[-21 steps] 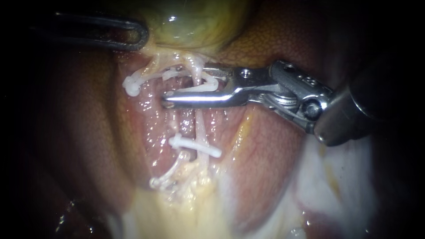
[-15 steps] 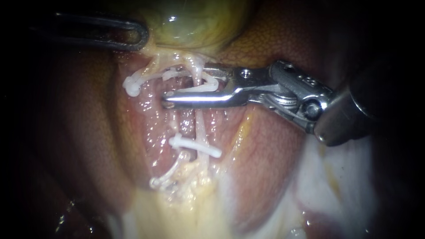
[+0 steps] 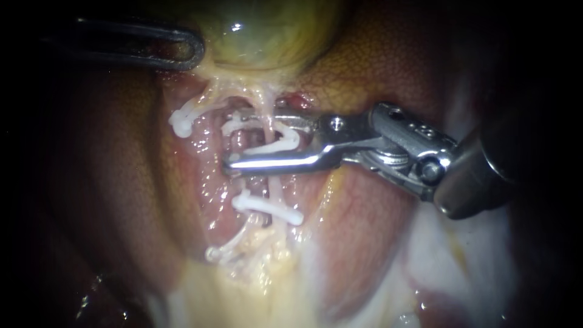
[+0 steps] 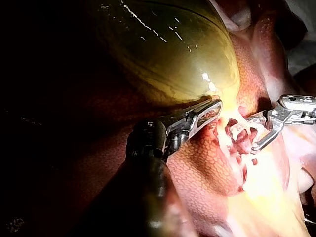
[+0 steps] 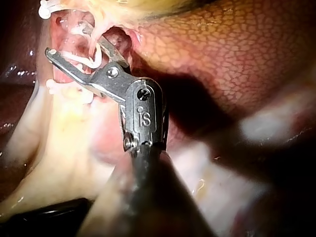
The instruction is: Clipping second clip right tube
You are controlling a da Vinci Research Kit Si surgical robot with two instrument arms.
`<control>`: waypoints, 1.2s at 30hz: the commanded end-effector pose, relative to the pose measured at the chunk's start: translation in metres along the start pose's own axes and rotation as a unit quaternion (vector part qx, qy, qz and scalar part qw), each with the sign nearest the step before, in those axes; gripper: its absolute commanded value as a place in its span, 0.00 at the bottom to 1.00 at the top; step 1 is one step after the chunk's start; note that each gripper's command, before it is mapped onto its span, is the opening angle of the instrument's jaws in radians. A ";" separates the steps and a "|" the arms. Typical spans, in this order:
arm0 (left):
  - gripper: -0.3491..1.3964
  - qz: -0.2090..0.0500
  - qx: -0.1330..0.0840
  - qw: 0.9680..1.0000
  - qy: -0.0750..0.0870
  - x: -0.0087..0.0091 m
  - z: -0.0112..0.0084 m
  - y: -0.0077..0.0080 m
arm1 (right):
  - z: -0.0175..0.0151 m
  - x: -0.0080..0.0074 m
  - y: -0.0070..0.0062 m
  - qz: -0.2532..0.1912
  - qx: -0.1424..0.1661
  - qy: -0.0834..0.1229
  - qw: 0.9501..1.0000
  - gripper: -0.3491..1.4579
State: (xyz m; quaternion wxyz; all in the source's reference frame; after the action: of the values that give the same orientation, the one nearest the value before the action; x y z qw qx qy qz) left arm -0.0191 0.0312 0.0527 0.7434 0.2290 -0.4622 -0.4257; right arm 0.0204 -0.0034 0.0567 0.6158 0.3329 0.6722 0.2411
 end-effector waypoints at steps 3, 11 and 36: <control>0.00 0.000 0.001 1.000 0.000 0.0000 -0.0001 0.0000 | 0.0002 -0.0008 -0.0006 0.004 0.012 -0.002 1.000 0.44; 0.00 0.000 0.001 1.000 0.000 0.0000 -0.0001 0.0000 | 0.0008 -0.0021 -0.0024 0.023 0.050 -0.013 0.998 0.44; 0.00 0.000 0.001 1.000 0.000 0.0000 -0.0001 0.0000 | 0.0011 -0.0018 -0.0033 0.081 0.111 -0.033 0.990 0.10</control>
State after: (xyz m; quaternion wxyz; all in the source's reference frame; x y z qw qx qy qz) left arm -0.0190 0.0311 0.0526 0.7434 0.2298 -0.4626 -0.4249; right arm 0.0210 -0.0070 0.0555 0.5741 0.4639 0.6420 0.2073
